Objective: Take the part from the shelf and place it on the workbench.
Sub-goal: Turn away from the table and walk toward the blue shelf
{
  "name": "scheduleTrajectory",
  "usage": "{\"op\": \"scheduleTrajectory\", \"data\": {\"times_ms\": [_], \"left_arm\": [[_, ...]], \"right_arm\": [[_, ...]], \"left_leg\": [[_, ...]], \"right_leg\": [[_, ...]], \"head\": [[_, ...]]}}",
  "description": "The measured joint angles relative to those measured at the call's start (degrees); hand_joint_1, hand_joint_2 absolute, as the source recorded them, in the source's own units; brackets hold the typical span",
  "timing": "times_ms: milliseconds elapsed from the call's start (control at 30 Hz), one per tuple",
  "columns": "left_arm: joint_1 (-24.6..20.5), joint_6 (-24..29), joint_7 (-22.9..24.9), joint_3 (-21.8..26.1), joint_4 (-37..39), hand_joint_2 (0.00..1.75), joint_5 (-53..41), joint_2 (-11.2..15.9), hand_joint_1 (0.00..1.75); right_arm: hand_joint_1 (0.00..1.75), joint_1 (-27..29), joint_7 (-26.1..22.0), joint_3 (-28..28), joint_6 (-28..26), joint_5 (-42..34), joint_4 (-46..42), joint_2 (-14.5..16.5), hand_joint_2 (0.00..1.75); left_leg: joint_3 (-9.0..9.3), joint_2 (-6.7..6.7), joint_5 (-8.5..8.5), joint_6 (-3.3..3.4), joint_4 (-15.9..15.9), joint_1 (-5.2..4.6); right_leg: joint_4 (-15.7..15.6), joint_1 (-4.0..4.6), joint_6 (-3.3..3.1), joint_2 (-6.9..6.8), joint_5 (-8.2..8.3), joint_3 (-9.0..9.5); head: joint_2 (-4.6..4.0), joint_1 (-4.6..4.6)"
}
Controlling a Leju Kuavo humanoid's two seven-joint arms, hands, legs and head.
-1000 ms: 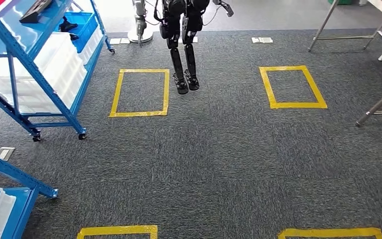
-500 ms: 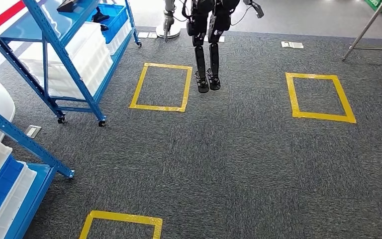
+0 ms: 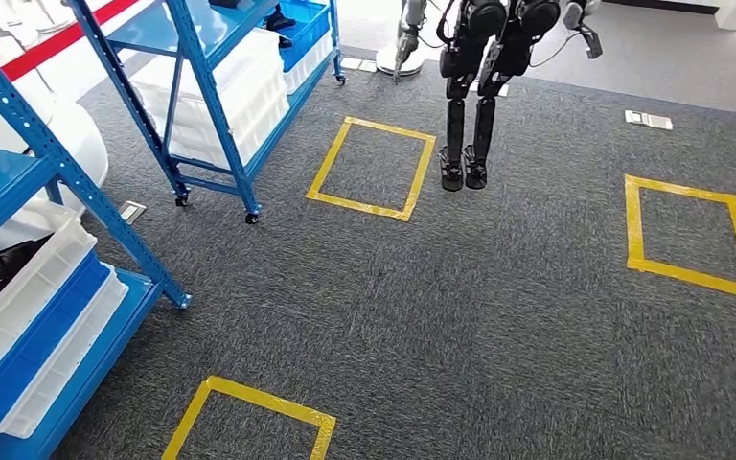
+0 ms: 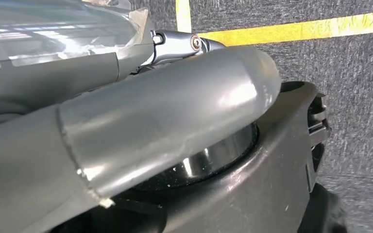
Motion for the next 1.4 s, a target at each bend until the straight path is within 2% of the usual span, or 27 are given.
{"op": "scheduleTrajectory", "data": {"times_ms": [33, 100, 167, 233, 300, 333, 367, 400, 467, 533, 600, 633, 700, 767, 833, 867, 900, 967, 1000, 1067, 1100, 1133, 1200, 1267, 1333, 1367, 1400], "left_arm": [[0.03, 0.0, 0.0, -0.01, -0.01, 0.0, 0.0, 0.03, 0.0], [0.22, 0.0, 0.0, -0.02, 0.0, 0.0, 0.0, 0.08, 0.0], [0.37, 0.0, 0.0, -0.03, 0.0, 0.0, 0.0, 0.09, 0.0], [0.31, 0.03, 0.0, -0.04, -0.01, 0.0, 0.01, 0.1, 0.0], [0.23, 0.03, 0.0, -0.04, -0.01, 0.0, 0.02, 0.13, 0.0], [0.22, -0.01, 0.01, -0.04, -0.01, 0.0, 0.02, 0.15, 0.0], [0.23, -0.07, 0.04, -0.05, -0.01, 0.0, 0.02, 0.17, 0.0], [0.26, -0.13, 0.1, -0.07, -0.01, 0.0, 0.02, 0.2, 0.0], [0.29, -0.2, 0.22, -0.09, -0.01, 0.0, 0.02, 0.28, 0.0], [0.18, -0.34, 0.22, -0.13, -0.02, 0.0, 0.02, 0.36, 0.0], [0.13, -0.51, 0.2, -0.17, -0.03, 0.0, 0.02, 0.35, 0.0], [0.21, -0.55, 0.2, -0.18, -0.03, 0.0, 0.02, 0.31, 0.0], [0.24, -0.57, 0.2, -0.2, -0.04, 0.0, 0.02, 0.2, 0.0], [0.13, -0.57, 0.2, -0.25, -0.05, 0.0, 0.01, 0.1, 0.0], [0.08, -0.58, 0.25, -0.36, -0.05, 0.0, 0.01, 0.05, 0.0], [0.11, -0.58, 0.33, -0.43, -0.05, 0.0, 0.03, 0.03, 0.0], [0.13, -0.58, 0.44, -0.5, -0.05, 0.0, 0.08, 0.02, 0.0], [0.14, -0.58, 0.66, -0.64, -0.05, 0.0, 0.28, 0.01, 0.0], [0.12, -0.59, 0.74, -0.7, -0.05, 0.0, 0.38, 0.02, 0.0], [0.17, -0.59, 0.86, -0.82, -0.05, 0.0, 0.49, 0.07, 0.0], [0.27, -0.6, 0.87, -0.89, -0.05, 0.0, 0.5, 0.1, 0.0], [0.37, -0.61, 0.87, -0.93, -0.05, 0.0, 0.53, 0.14, 0.0], [0.47, -0.6, 0.87, -1.01, -0.05, 0.0, 0.66, 0.2, 0.0], [0.4, -0.35, 0.82, -1.02, -0.05, 0.0, 0.93, 0.23, 0.0], [0.37, 0.13, 0.77, -1.04, -0.07, 0.0, 1.09, 0.26, 0.0], [0.38, 0.32, 0.77, -1.05, -0.07, 0.0, 1.1, 0.26, 0.0], [0.42, 0.44, 0.77, -1.07, -0.08, 0.0, 1.11, 0.26, 0.0]], "right_arm": [[0.0, -0.09, -0.01, -0.02, 0.09, 0.0, 0.02, 0.04, 0.0], [0.0, -0.32, -0.02, -0.03, 0.2, 0.0, 0.04, 0.1, 0.0], [0.0, -0.35, -0.02, -0.03, 0.21, 0.0, 0.04, 0.15, 0.0], [0.0, -0.17, -0.02, -0.04, 0.22, 0.0, 0.04, 0.16, 0.0], [0.0, 0.01, -0.02, -0.08, 0.22, 0.0, 0.04, 0.14, 0.0], [0.0, 0.04, -0.02, -0.11, 0.22, 0.01, 0.04, 0.13, 0.0], [0.0, 0.0, -0.02, -0.16, 0.21, 0.02, 0.04, 0.12, 0.0], [0.0, -0.07, -0.02, -0.22, 0.21, 0.04, 0.04, 0.13, 0.0], [0.0, -0.19, -0.02, -0.37, 0.21, 0.08, 0.04, 0.19, 0.0], [0.0, -0.25, -0.02, -0.48, 0.22, 0.1, 0.04, 0.23, 0.0], [0.0, -0.43, -0.02, -0.54, 0.21, 0.12, 0.03, 0.24, 0.0], [0.0, -0.57, -0.01, -0.55, 0.2, 0.13, 0.0, 0.22, 0.0], [0.0, -0.58, -0.01, -0.56, 0.2, 0.15, -0.05, 0.23, 0.0], [0.0, -0.29, -0.02, -0.58, 0.21, 0.15, -0.05, 0.2, 0.0], [0.0, -0.02, -0.01, -0.6, 0.2, 0.17, -0.04, 0.08, 0.0], [0.0, 0.05, -0.01, -0.61, 0.17, 0.2, -0.04, 0.01, 0.0], [0.0, 0.06, 0.0, -0.62, 0.13, 0.25, -0.04, -0.04, 0.0], [0.0, 0.06, 0.01, -0.62, 0.02, 0.37, -0.03, -0.11, 0.0], [0.0, 0.04, -0.01, -0.62, -0.02, 0.44, -0.01, -0.13, 0.0], [0.0, -0.11, -0.03, -0.62, -0.04, 0.6, 0.02, -0.13, 0.0], [0.0, -0.23, -0.04, -0.62, -0.04, 0.7, 0.02, -0.13, 0.0], [0.0, -0.33, -0.04, -0.62, -0.04, 0.82, 0.02, -0.1, 0.0], [0.0, -0.34, -0.1, -0.62, -0.09, 1.05, 0.02, -0.09, 0.0], [0.0, -0.12, -0.21, -0.62, -0.22, 1.23, 0.02, -0.14, 0.0], [0.0, 0.08, -0.27, -0.63, -0.3, 1.34, 0.02, -0.21, 0.0], [0.0, 0.07, -0.3, -0.63, -0.3, 1.41, 0.02, -0.25, 0.0], [0.0, 0.0, -0.33, -0.63, -0.3, 1.5, 0.02, -0.27, 0.0]], "left_leg": [[-0.28, -0.52, -0.08, -0.36, 0.23, -0.08], [-0.6, -1.22, -0.02, -0.82, 0.38, 0.07], [-1.42, 0.75, -1.02, -1.18, 1.97, 0.18], [-4.12, 4.05, -4.29, -1.46, 7.73, 0.09], [-7.61, 5.32, -7.27, -1.58, 14.85, 0.11], [-8.47, 5.51, -7.46, -1.51, 16.5, 0.11], [-8.23, 5.69, -6.6, -1.34, 16.03, 0.1], [-6.93, 6.02, -4.96, -1.06, 13.5, 0.05], [-2.94, 8.23, -1.77, -0.22, 5.92, -0.42], [-1.04, 9.77, -0.83, 0.4, 1.76, -1.08], [-1.13, 8.76, -0.8, 0.74, 1.14, -1.38], [-0.91, 8.12, -0.49, 0.93, 0.69, -1.24], [-0.38, 6.89, 0.2, 1.38, -0.29, -0.78], [-0.27, 5.58, 0.5, 1.62, -0.62, -0.53], [-0.32, 3.96, 0.54, 1.64, -0.58, -0.49], [-0.3, 3.13, 0.55, 1.59, -0.53, -0.44], [-0.25, 2.32, 0.53, 1.48, -0.44, -0.33], [-0.27, 0.77, 0.34, 0.93, 0.01, -0.19], [-0.39, 0.08, 0.19, 0.57, 0.3, -0.22], [-0.67, -0.91, 0.05, -0.04, 0.58, -0.37], [-0.79, -1.31, 0.11, -0.2, 0.57, -0.29], [-0.91, -1.08, 0.1, -0.36, 0.66, -0.19], [-1.87, 1.61, -1.15, -0.78, 2.67, -0.17], [-4.78, 4.82, -4.55, -1.19, 8.91, -0.24], [-8.14, 5.6, -7.24, -1.3, 15.71, -0.18], [-8.7, 5.69, -7.14, -1.16, 16.76, -0.2], [-8.15, 5.82, -6.04, -0.85, 15.66, -0.25]], "right_leg": [[-0.8, 0.09, -0.37, 0.44, 0.19, 0.26], [-0.74, 0.27, -1.39, -0.62, 0.34, 0.42], [-0.77, 0.19, -2.08, -1.78, 0.55, 0.66], [-0.8, 0.46, -2.76, -3.08, 0.55, 0.64], [-0.79, 0.93, -3.27, -4.62, 0.38, 0.6], [-0.79, 1.1, -3.45, -5.38, 0.3, 0.6], [-0.79, 1.24, -3.57, -6.09, 0.21, 0.62], [-0.8, 1.35, -3.68, -6.72, 0.11, 0.7], [-0.78, 1.66, -3.7, -7.78, -0.16, 1.02], [-0.8, 1.93, -3.43, -8.83, -0.42, 1.26], [-1.07, 2.05, -3.01, -10.04, -0.52, 1.55], [-0.98, 2.06, -2.76, -9.88, -0.68, 1.62], [1.26, 2.09, -2.56, -7.48, -2.04, 0.77], [7.91, 1.86, -2.84, -4.4, -5.04, -2.49], [13.98, 1.66, -2.7, -3.45, -6.95, -5.7], [14.34, 1.54, -2.27, -3.3, -6.56, -6.05], [12.27, 1.35, -1.64, -3.08, -5.19, -5.25], [4.73, 0.82, -0.41, -1.51, -1.67, -2.05], [1.65, 0.69, -0.31, -0.78, -0.42, -0.82], [-0.54, 0.77, -1.01, -0.25, 0.26, 0.08], [-0.61, 0.78, -1.52, -0.82, 0.4, 0.21], [-0.65, 0.74, -1.88, -1.3, 0.49, 0.39], [-0.74, 0.7, -2.52, -2.37, 0.68, 0.54], [-0.77, 0.96, -3.03, -3.63, 0.61, 0.53], [-0.76, 1.27, -3.36, -5.13, 0.4, 0.53], [-0.76, 1.43, -3.49, -5.83, 0.3, 0.55], [-0.76, 1.61, -3.63, -6.51, 0.2, 0.66]], "head": [[0.0, 0.05], [0.0, -0.09], [0.0, -0.33], [0.0, -0.64], [0.0, -0.76], [0.0, -0.76], [0.0, -0.76], [0.0, -0.77], [0.0, -0.77], [0.0, -0.74], [0.0, -0.73], [0.0, -0.72], [0.0, -0.66], [0.0, -0.58], [0.0, -0.52], [0.0, -0.51], [0.0, -0.5], [0.0, -0.41], [0.0, -0.31], [0.0, -0.28], [0.0, -0.35], [0.0, -0.43], [0.0, -0.67], [0.0, -0.96], [0.0, -1.01], [0.0, -1.0], [0.0, -1.01]]}}
